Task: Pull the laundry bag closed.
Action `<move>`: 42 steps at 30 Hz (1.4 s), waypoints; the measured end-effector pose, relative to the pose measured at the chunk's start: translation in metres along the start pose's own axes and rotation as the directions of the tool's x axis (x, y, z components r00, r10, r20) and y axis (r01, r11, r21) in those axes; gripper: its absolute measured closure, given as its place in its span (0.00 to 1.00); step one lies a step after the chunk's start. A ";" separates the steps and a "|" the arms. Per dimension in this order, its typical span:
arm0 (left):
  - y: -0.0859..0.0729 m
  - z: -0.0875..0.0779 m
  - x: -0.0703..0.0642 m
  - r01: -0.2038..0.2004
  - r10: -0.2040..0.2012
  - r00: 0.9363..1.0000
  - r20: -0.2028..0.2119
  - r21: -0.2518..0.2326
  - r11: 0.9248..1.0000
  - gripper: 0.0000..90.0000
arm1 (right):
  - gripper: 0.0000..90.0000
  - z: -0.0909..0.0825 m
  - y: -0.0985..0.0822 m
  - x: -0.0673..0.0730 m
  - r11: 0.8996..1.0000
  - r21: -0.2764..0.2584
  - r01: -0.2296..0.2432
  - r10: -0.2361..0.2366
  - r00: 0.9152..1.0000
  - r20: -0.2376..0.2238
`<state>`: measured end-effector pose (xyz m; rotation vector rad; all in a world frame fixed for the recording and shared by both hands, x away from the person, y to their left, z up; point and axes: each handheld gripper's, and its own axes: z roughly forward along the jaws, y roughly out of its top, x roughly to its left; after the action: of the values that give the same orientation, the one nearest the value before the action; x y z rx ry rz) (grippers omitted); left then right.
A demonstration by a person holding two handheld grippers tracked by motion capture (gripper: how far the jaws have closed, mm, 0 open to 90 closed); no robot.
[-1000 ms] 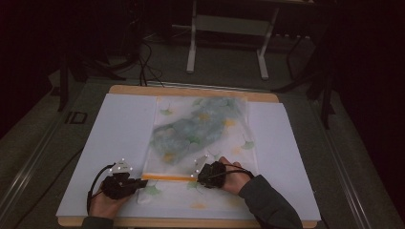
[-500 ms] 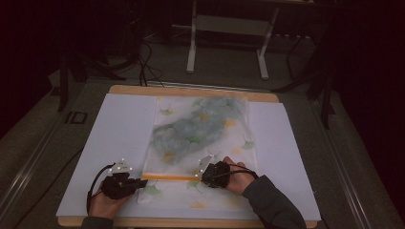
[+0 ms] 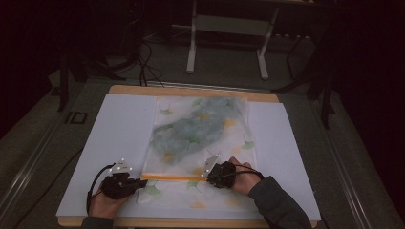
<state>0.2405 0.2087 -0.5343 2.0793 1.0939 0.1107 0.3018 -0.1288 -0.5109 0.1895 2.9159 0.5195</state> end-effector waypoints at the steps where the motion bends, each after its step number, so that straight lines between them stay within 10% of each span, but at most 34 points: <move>1: 0.000 0.000 0.000 0.000 0.000 1.000 -0.001 0.001 1.000 0.97 | 0.94 -0.001 -0.001 0.000 1.000 0.002 0.000 0.000 1.000 0.000; 42: -0.001 0.000 0.001 -0.002 0.002 1.000 -0.003 0.002 1.000 0.97 | 0.94 -0.010 -0.026 -0.002 0.999 0.022 -0.034 0.034 0.999 0.022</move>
<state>0.2405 0.2095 -0.5348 2.0829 1.0937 0.1140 0.2992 -0.1568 -0.5101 0.2465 2.9035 0.4876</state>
